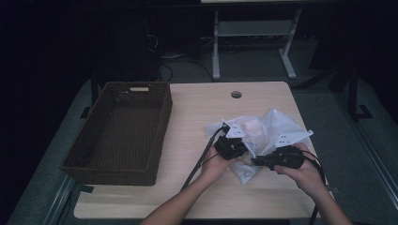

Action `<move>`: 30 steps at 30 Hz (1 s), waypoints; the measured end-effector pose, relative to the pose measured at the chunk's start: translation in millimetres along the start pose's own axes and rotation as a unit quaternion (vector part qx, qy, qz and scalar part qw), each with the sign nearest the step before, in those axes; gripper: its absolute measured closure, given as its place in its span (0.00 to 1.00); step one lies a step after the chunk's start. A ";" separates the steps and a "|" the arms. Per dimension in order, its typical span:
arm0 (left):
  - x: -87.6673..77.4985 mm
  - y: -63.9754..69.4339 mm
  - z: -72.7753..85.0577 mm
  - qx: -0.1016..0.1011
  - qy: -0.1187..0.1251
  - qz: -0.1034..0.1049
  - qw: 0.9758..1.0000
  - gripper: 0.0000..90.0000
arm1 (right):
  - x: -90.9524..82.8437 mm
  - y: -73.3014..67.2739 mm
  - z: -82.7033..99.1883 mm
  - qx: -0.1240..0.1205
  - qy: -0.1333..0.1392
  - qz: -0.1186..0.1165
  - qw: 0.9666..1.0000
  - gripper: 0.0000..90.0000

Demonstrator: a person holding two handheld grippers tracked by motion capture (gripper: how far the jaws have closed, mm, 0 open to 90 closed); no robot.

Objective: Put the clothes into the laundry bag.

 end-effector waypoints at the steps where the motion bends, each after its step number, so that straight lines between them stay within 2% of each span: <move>1: 8.2 -1.0 -0.3 -0.003 0.003 -0.006 1.000 0.99 | -1.5 0.1 -0.4 0.001 0.002 0.000 1.000 0.99; 4: 16.7 -0.4 -0.3 0.003 0.002 -0.014 1.000 0.99 | -2.8 0.0 -0.9 0.002 0.003 -0.001 1.000 0.99; 5: 25.6 -0.2 1.0 0.006 -0.005 -0.020 1.000 0.99 | -4.1 -0.1 -0.9 0.004 0.004 0.000 1.000 0.99; 8: 37.7 -2.7 4.9 0.001 -0.011 -0.027 1.000 0.99 | -6.1 -0.2 -1.0 0.005 0.006 -0.003 1.000 0.99; 12: 45.7 -5.5 6.3 -0.006 -0.012 -0.031 0.999 0.99 | -9.6 -1.1 -1.8 0.004 0.009 -0.011 1.000 0.99; 15: 46.8 -4.0 6.8 -0.007 -0.013 -0.030 0.999 0.98 | -10.2 -1.0 -1.6 0.003 0.008 -0.004 1.000 0.99; 17: 44.2 -3.5 6.0 -0.008 -0.017 -0.024 1.000 0.97 | -10.1 -0.5 -1.4 0.004 0.009 -0.003 1.000 0.99; 18: 38.7 -4.1 4.7 -0.022 -0.013 -0.010 1.000 0.94 | -10.0 1.0 -0.7 0.005 0.009 0.000 1.000 0.99; 20: 34.7 -4.4 4.1 -0.026 -0.012 -0.005 1.000 0.89 | -10.1 1.6 -0.4 0.006 0.010 0.001 1.000 0.99; 24: 12.9 -5.0 3.7 -0.032 -0.008 0.011 0.999 0.78 | -11.4 3.4 0.5 0.010 0.014 0.004 1.000 0.99; 25: 0.7 -6.5 5.1 -0.029 -0.006 0.011 1.000 0.76 | -11.5 3.5 0.5 0.010 0.015 0.005 1.000 0.99; 26: 0.7 -6.5 5.1 -0.029 -0.006 0.011 1.000 0.75 | -11.5 3.5 0.5 0.010 0.015 0.005 1.000 0.99; 27: -15.7 -11.1 8.0 -0.028 -0.002 0.006 1.000 0.74 | -12.2 3.8 0.4 0.011 0.015 0.007 1.000 0.99; 28: -15.7 -11.1 8.0 -0.028 -0.002 0.006 1.000 0.72 | -12.2 3.8 0.4 0.011 0.015 0.007 1.000 0.99; 29: -28.7 -19.3 10.8 -0.026 0.000 -0.009 1.000 0.72 | -12.4 4.0 0.2 0.011 0.016 0.007 1.000 0.99; 30: -28.7 -19.3 10.8 -0.026 0.000 -0.009 1.000 0.70 | -12.4 4.0 0.2 0.011 0.016 0.007 1.000 0.99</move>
Point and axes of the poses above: each handheld gripper's, and its own axes: x roughly forward along the jaws, z roughly out of its underside, y roughly to its right, the point moved 2 cm from there along x, roughly forward along the jaws, and after that the axes turned 6 degrees about -z, right-handed, at the moved point
